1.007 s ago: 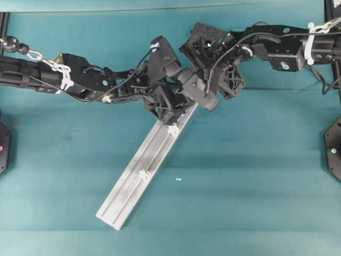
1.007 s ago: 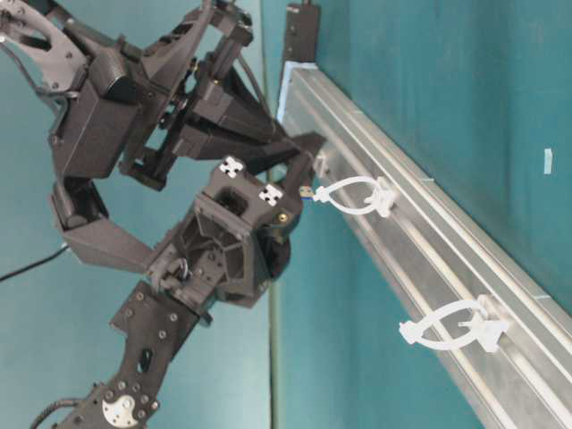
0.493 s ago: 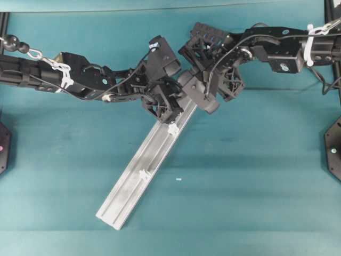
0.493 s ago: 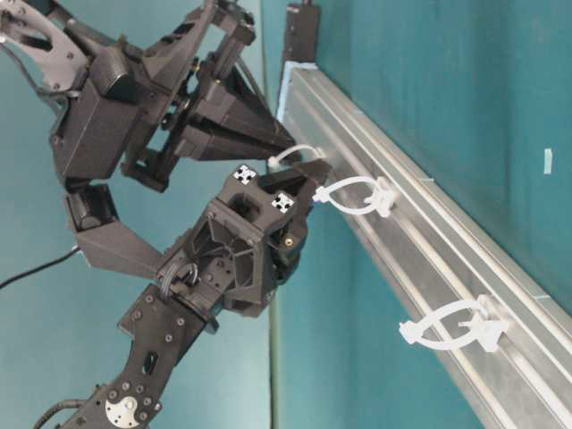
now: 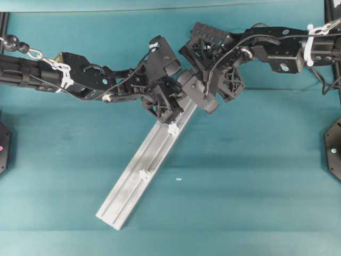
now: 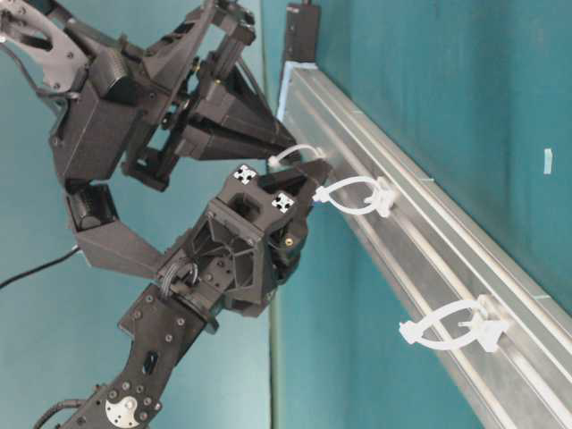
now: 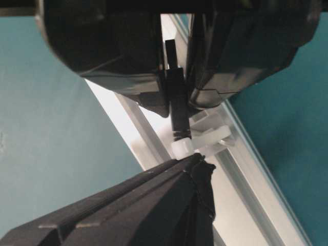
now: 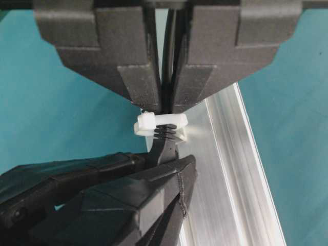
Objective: Pass the USB cable through three rings with both arms.
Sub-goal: 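Grasp the plug with the left gripper and release the right gripper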
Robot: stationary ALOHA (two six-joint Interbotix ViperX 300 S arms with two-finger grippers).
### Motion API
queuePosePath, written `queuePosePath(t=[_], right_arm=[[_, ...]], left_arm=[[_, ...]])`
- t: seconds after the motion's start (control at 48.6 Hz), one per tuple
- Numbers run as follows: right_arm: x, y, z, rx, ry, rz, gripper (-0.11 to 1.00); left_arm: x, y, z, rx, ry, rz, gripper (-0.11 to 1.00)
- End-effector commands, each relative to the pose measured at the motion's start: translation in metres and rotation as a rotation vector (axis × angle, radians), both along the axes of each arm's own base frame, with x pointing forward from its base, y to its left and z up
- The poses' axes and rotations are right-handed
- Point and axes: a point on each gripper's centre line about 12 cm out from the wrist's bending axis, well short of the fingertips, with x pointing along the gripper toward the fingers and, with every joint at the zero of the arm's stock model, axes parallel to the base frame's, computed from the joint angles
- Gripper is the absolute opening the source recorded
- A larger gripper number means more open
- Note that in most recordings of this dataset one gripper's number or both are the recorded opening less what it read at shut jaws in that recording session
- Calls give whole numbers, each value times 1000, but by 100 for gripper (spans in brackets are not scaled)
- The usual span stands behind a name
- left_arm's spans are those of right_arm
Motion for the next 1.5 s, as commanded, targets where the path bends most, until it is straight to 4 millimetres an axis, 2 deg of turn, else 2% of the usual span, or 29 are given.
queuePosePath(t=[0.0, 0.206, 0.308, 0.596, 0.905, 1.151, 1.316, 1.48], right_arm=[[2, -1, 1, 7, -9, -21, 19], [2, -7, 3, 9, -53, -88, 76], [1, -11, 4, 6, -87, -124, 93], [-10, -9, -1, 8, -73, -131, 91], [-14, -5, 15, -4, -108, -129, 91], [-10, 5, 24, -9, -131, -103, 91], [-4, 16, 26, -13, -152, -75, 91], [6, 25, 28, -31, -198, -51, 91]], left_arm=[[4, -3, 9, 6, -28, -10, 11], [3, -3, 8, 6, -22, -9, 10], [3, -4, 8, 5, -21, -10, 10], [-2, -5, 7, -23, -20, 9, 10], [-9, -12, 21, -45, -47, 15, 10], [-22, -22, 35, -75, -72, 23, 10], [-23, -28, 49, -71, -102, 10, 10], [-20, -33, 50, -74, -106, -1, 10]])
